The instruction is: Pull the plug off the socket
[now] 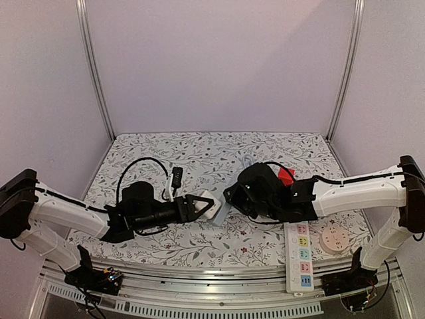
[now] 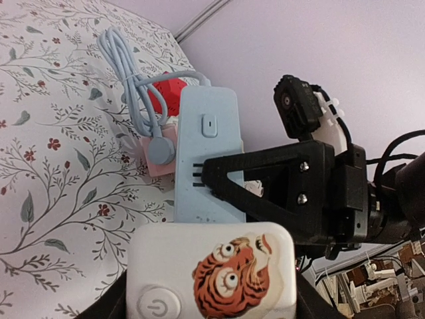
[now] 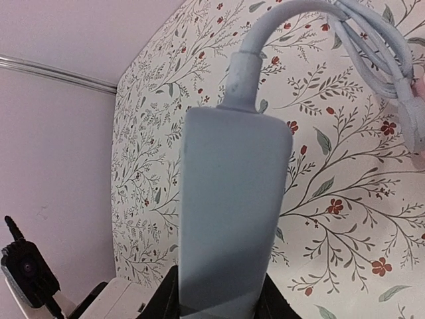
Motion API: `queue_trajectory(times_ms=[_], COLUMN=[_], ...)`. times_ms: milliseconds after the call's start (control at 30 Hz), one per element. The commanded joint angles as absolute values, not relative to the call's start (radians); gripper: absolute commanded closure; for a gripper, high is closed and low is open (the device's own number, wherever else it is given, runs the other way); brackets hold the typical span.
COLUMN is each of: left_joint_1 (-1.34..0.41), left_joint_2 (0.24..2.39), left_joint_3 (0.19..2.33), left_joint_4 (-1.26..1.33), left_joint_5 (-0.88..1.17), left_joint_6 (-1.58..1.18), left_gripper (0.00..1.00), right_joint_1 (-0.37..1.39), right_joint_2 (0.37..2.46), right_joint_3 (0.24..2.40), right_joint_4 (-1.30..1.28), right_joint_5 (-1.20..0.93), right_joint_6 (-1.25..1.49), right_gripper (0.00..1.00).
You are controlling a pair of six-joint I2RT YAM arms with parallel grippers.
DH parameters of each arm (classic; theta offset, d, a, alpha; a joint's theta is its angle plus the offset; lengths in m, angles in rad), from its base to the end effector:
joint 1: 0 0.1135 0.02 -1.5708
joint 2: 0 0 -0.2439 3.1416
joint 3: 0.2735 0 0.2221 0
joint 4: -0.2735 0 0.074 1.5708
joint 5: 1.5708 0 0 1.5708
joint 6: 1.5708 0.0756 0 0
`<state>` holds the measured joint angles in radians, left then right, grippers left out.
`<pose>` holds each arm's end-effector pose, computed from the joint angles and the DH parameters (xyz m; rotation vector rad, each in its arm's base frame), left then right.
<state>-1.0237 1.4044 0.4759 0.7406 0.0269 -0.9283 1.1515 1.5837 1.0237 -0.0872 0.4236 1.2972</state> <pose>0.1557 -0.2596 0.1908 0.1174 1.9931 -1.3838 0.1710 0.3072 0.2084 0.4120 2.2709 0.9067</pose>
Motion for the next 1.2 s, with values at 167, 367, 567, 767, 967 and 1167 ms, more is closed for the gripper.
queue_trajectory(times_ms=[167,367,567,767,967,1167], left_joint_1=[-0.999,-0.985,-0.954,-0.934,-0.935,-0.961], left_joint_2=[1.347,1.313,1.305,1.293,1.264,1.229], left_joint_3=[0.455,0.471,0.490,0.533,0.465,0.444], left_joint_4=[0.858,0.808,0.775,0.704,0.781,0.698], left_joint_5=[0.012,0.019,0.054,0.085,0.059,0.034], left_joint_6=[-0.965,-1.009,-1.037,-1.033,-0.959,-0.848], left_gripper=[1.00,1.00,1.00,1.00,1.00,1.00], right_joint_1=[1.168,1.212,1.232,1.248,1.246,1.244], right_joint_2=[1.539,1.548,1.562,1.586,1.507,1.475], right_joint_3=[0.980,0.976,1.017,1.042,1.037,1.095], right_joint_4=[-0.138,-0.173,-0.216,-0.319,-0.319,-0.373], right_joint_5=[0.506,0.590,0.611,0.682,0.714,0.739], right_joint_6=[1.257,1.161,1.118,1.168,1.285,1.268], right_gripper=[1.00,1.00,1.00,1.00,1.00,1.00])
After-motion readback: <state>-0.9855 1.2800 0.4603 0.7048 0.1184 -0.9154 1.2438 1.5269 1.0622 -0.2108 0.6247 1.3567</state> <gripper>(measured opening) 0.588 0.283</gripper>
